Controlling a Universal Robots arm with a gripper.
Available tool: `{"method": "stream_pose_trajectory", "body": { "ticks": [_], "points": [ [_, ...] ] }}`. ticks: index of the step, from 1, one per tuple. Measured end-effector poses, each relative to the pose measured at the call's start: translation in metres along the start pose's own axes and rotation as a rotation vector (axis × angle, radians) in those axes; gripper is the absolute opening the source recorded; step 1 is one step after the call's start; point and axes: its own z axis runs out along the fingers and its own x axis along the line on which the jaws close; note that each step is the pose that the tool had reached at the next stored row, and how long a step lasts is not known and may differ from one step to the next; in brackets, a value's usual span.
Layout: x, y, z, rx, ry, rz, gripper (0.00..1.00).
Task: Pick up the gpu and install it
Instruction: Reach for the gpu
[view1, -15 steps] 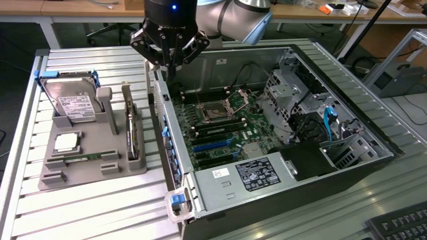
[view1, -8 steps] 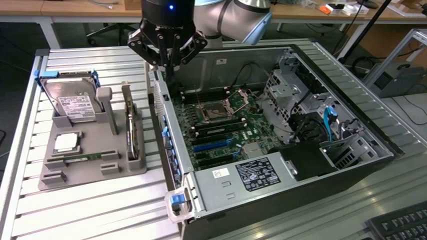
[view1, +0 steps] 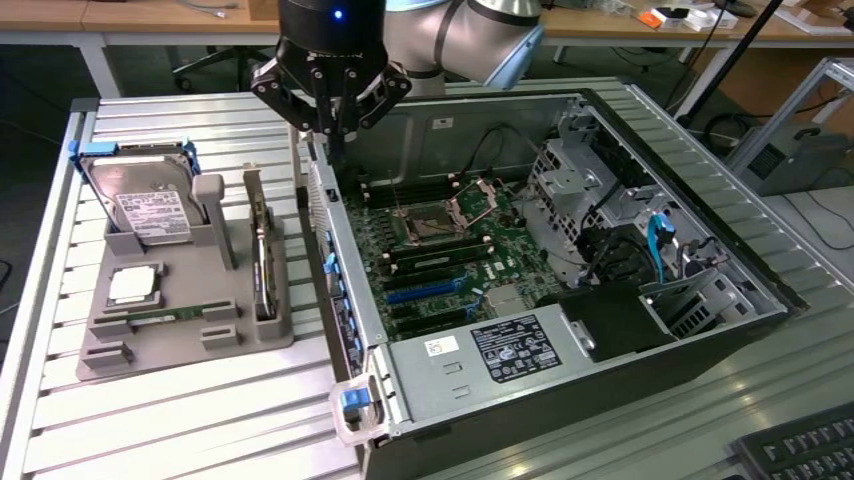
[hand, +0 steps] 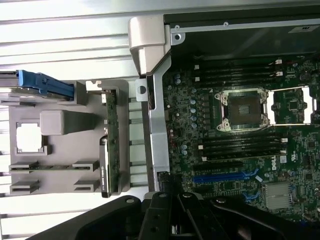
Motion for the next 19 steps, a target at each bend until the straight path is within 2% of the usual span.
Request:
{"method": "stream_pose_trajectory", "body": {
  "ticks": [19],
  "points": [
    [0.0061, -0.0005, -0.0001, 0.0026, -0.0002, 0.000, 0.11]
  ]
}}
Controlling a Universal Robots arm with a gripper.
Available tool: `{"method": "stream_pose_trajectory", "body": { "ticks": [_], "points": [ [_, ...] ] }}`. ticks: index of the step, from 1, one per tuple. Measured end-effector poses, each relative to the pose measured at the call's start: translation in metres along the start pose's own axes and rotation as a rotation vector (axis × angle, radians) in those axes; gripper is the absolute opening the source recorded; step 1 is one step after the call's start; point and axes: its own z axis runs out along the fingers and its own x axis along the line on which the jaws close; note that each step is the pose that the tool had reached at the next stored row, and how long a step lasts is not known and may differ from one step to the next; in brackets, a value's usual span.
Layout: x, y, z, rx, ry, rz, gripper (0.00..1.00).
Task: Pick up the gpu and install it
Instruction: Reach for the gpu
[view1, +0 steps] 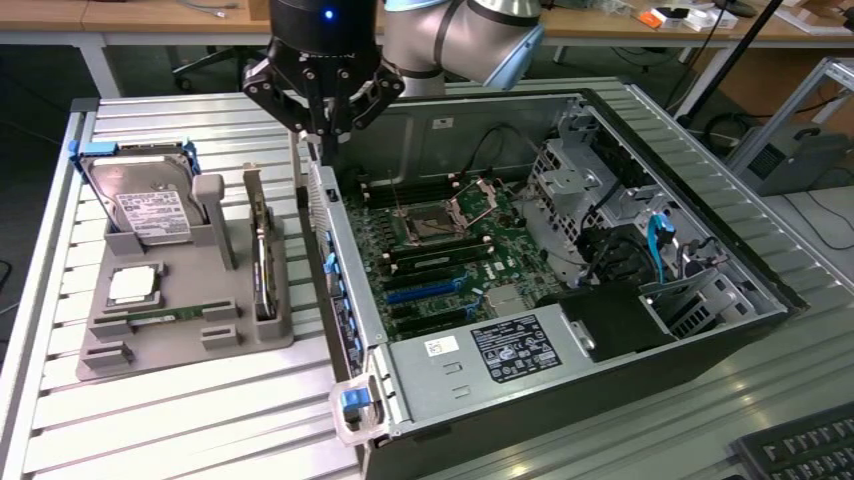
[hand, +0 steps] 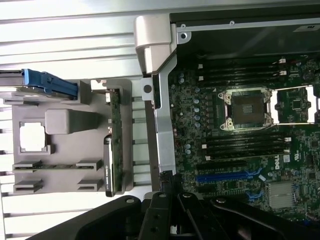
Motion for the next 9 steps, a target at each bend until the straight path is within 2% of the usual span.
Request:
{"method": "stream_pose_trajectory", "body": {
  "ticks": [9],
  "points": [
    [0.0022, -0.0002, 0.0000, 0.0036, -0.0003, 0.000, 0.11]
  ]
}}
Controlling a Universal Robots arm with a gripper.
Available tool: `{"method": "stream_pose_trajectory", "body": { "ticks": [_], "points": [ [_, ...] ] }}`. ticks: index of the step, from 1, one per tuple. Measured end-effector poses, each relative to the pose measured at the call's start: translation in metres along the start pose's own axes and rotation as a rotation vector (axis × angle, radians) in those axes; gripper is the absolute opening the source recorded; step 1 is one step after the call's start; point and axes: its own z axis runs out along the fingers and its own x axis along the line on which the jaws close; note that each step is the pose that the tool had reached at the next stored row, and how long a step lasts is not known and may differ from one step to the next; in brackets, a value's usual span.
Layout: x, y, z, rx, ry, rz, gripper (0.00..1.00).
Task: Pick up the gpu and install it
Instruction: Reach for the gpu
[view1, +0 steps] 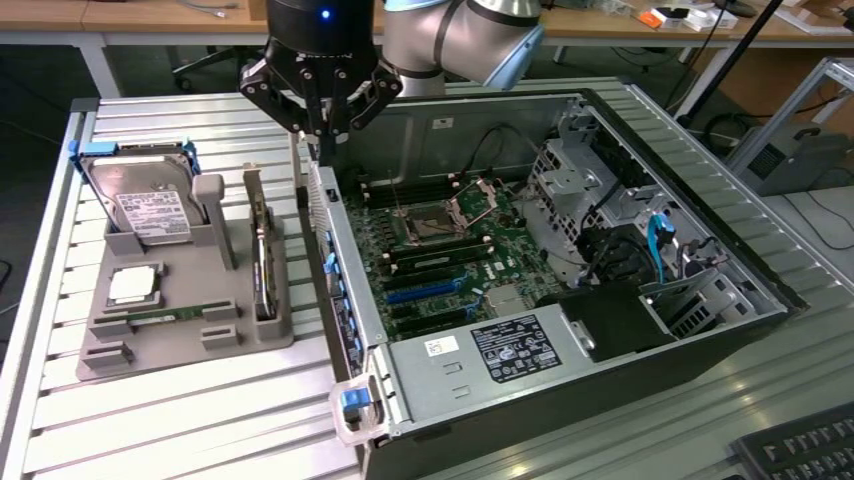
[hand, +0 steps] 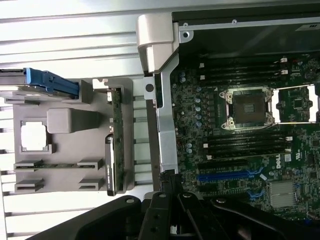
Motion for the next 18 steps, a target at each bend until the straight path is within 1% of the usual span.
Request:
{"method": "stream_pose_trajectory", "body": {
  "ticks": [8, 18],
  "points": [
    [0.0021, -0.0002, 0.0000, 0.0027, -0.0002, 0.000, 0.11],
    [0.0052, -0.0004, -0.0001, 0.0044, -0.0003, 0.000, 0.11]
  ]
}}
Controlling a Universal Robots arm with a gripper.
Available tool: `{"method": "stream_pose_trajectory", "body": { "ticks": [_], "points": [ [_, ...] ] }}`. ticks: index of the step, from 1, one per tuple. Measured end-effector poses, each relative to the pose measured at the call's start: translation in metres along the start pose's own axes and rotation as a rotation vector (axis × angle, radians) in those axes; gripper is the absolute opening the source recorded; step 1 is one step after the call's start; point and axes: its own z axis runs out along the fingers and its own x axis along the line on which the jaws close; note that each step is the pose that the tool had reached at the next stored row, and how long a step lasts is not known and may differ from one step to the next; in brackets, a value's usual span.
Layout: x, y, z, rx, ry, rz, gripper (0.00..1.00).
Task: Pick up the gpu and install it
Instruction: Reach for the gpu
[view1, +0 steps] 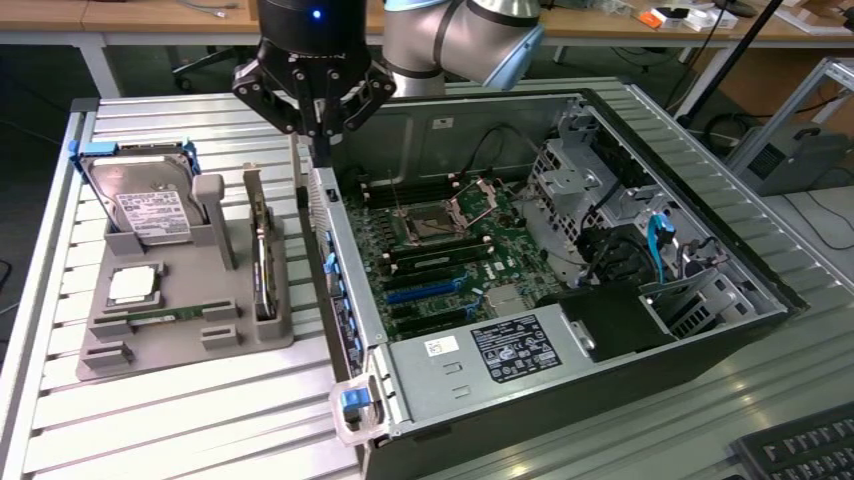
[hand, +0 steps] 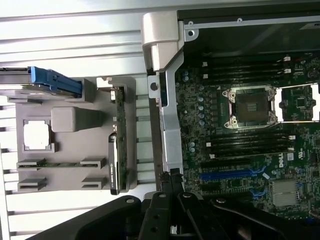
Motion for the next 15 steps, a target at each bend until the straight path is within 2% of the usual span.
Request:
{"method": "stream_pose_trajectory", "body": {
  "ticks": [15],
  "points": [
    [0.0057, -0.0004, 0.0001, 0.0013, -0.0001, 0.000, 0.11]
  ]
}}
